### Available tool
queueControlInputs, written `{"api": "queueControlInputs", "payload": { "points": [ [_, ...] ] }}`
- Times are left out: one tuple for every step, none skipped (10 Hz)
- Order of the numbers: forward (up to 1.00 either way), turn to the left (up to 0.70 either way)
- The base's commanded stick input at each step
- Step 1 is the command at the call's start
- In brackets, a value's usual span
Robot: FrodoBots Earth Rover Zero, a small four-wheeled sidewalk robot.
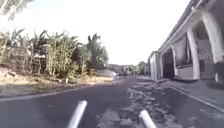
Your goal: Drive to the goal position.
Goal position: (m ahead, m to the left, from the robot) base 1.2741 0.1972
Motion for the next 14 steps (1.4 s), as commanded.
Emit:
{"api": "queueControlInputs", "payload": {
  "points": [
    [0.85, -0.34],
    [0.85, -0.34],
    [0.85, -0.34],
    [0.85, -0.34],
    [0.85, -0.34],
    [0.85, -0.34],
    [0.85, -0.34],
    [0.85, -0.34],
    [0.85, -0.34],
    [0.85, -0.34],
    [0.85, -0.34],
    [0.85, -0.34],
    [0.85, -0.21],
    [0.85, -0.07]
  ]
}}
